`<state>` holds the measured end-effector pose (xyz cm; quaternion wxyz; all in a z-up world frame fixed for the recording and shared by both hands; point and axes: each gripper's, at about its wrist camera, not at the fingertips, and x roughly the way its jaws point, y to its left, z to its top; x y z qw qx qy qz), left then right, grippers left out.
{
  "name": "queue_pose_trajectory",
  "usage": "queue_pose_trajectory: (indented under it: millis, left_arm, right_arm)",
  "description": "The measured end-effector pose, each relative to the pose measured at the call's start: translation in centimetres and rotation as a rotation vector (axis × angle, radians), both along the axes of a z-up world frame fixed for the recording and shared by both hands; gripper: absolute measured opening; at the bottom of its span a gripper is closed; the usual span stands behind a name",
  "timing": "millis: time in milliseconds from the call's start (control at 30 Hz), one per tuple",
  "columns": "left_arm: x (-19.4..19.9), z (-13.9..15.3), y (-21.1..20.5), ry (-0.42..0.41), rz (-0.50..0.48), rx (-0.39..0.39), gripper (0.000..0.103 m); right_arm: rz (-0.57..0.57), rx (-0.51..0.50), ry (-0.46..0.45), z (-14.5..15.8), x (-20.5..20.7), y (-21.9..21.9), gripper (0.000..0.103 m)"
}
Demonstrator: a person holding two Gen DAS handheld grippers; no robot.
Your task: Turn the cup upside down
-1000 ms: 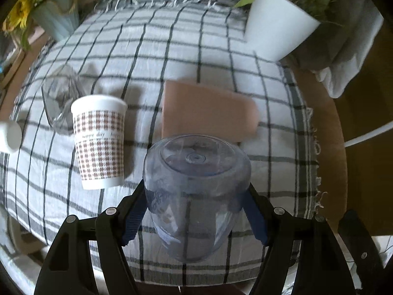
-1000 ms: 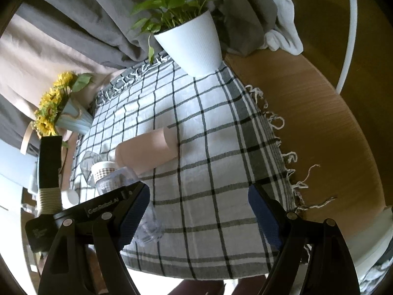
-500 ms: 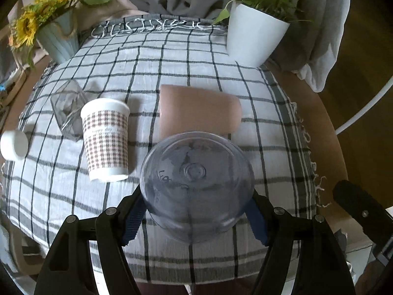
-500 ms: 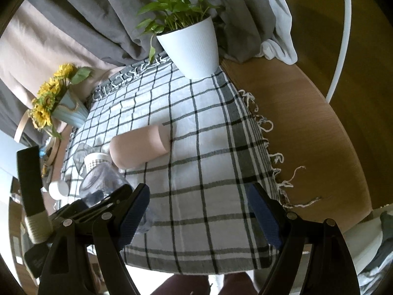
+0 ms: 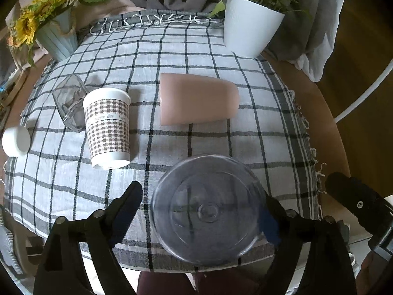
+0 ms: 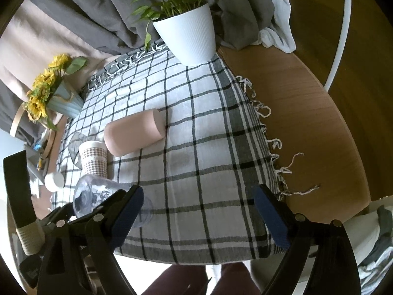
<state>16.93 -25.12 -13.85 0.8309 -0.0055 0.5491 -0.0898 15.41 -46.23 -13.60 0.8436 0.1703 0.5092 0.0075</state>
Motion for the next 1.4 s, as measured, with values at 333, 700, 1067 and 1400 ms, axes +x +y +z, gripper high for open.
queue_pose_trajectory:
  millis: [333,700,1067,1400]
  left_arm:
    - [-0.2,0.2,0.2,-0.012,-0.015,-0.012,0.092]
    - [-2.4,5.5,1.6,-0.163,-0.016,-0.050,0.099]
    - [-7.2,11.8,7.6,-0.379,0.076,0.054,0.102]
    - [-12.1,13.7,13.8,-0.438,0.119,0.084,0.103]
  right_arm:
    - [-0.002,-0.007,-0.008,0.3,-0.4,0.2,0.092]
    - [-0.050,-0.033,-0.163,4.7,-2.8,0.0,0.092]
    - [-0.024,-0.025,-0.299,8.7,-6.2,4.7,0.094]
    - [-0.002,-0.055,-0.367,10.7,-10.7,10.5,0.095]
